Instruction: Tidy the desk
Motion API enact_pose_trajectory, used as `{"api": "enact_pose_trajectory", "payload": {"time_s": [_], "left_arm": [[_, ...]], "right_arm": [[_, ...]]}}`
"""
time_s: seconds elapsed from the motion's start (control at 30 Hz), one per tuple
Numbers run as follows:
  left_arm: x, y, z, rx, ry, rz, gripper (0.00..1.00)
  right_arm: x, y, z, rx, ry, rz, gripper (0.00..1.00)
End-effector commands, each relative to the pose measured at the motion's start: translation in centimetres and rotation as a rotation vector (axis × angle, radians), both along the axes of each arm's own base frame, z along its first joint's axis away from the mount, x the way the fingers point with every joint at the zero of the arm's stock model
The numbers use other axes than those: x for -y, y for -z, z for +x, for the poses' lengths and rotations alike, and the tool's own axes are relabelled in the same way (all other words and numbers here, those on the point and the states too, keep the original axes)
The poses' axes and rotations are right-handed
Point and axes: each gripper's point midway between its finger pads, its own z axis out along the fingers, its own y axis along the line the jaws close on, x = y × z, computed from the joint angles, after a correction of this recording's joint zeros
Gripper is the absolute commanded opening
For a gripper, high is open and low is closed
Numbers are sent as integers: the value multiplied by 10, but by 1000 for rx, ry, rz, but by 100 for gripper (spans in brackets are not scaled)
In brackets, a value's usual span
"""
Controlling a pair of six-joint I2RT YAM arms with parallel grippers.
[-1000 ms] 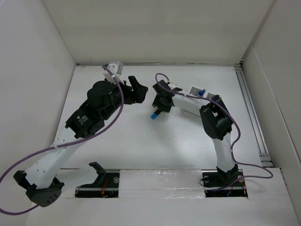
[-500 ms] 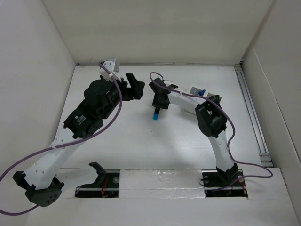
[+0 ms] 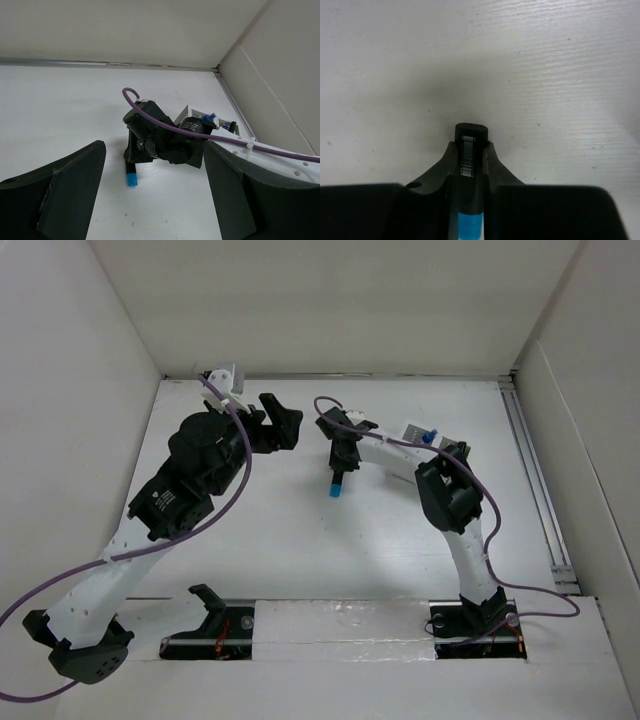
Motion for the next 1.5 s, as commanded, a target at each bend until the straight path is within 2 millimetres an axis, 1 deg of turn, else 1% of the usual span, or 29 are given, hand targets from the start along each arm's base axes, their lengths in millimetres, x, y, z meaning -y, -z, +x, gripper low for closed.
{"api": "enact_pose_trajectory", "payload": {"time_s": [0.0,0.03,0.07,0.1,0.13,0.2,0.23,0.27,0.37,0.4,0.43,0.5,0.57,0.6,0.63,0.67,0.7,0.77,0.8,0.83,0.87,1.0,1.03,1.1,1.13,1.2,1.27,1.3,1.47], "left_arm": [[1,-6,0,23,1,-41,75],[3,-5,-1,15,6,-47,76],[6,0,0,3,17,-45,75],[8,2,0,-4,22,-45,75],[10,3,-1,-13,32,-52,75],[14,3,-1,-18,44,-59,76],[16,3,0,-22,48,-60,76],[20,3,2,-27,61,-65,76],[32,3,5,-44,96,-67,76],[35,2,6,-48,102,-72,75],[38,2,6,-51,111,-75,75],[44,-1,7,-51,132,-85,75],[48,-4,8,-44,146,-92,75],[48,-4,8,-45,145,-91,74],[48,-6,9,-42,143,-92,74],[48,-7,9,-42,143,-90,74],[48,-7,9,-41,144,-88,74],[48,-6,9,-40,144,-83,74],[48,-6,8,-41,145,-83,75],[48,-6,8,-41,148,-83,75],[48,-3,7,-46,151,-80,75],[45,1,4,-44,152,-76,75],[44,3,4,-45,150,-72,75],[41,5,1,-41,148,-64,75],[39,6,1,-39,145,-59,75],[36,8,0,-37,139,-45,75],[33,8,-2,-31,132,-39,75],[31,8,-2,-28,131,-33,75],[23,6,-3,-6,108,2,75]], "right_arm": [[17,41,-49,-183,-58,-91,6],[8,21,-42,-124,-63,-30,2],[5,11,-41,-99,-69,3,1],[6,8,-48,-100,-80,30,0],[-2,-19,-44,-31,-93,99,0],[-4,-50,-42,23,-99,146,0],[-1,-67,-39,53,-95,163,0],[3,-99,-37,109,-91,200,0],[28,-140,-30,186,-54,248,0],[36,-168,-30,241,-51,291,2],[52,-173,-28,259,-35,293,3],[60,-192,-32,282,-57,341,9],[69,-186,-38,256,-47,319,13],[76,-176,-44,229,-28,272,16],[76,-167,-48,209,-19,259,19],[74,-147,-60,166,-24,234,22],[73,-136,-64,151,-17,225,32],[70,-114,-74,108,-1,231,41],[69,-99,-78,85,3,238,50],[68,-88,-80,60,15,240,53],[64,-80,-84,41,8,239,56],[51,-61,-83,-4,-4,227,69],[47,-63,-78,-2,-3,232,71],[43,-50,-74,-24,10,225,74],[37,-52,-69,-23,19,241,74],[32,-42,-64,-35,34,247,73],[25,-38,-61,-42,59,263,72],[23,-31,-59,-48,73,261,72],[17,-19,-55,-77,145,290,70]]}}
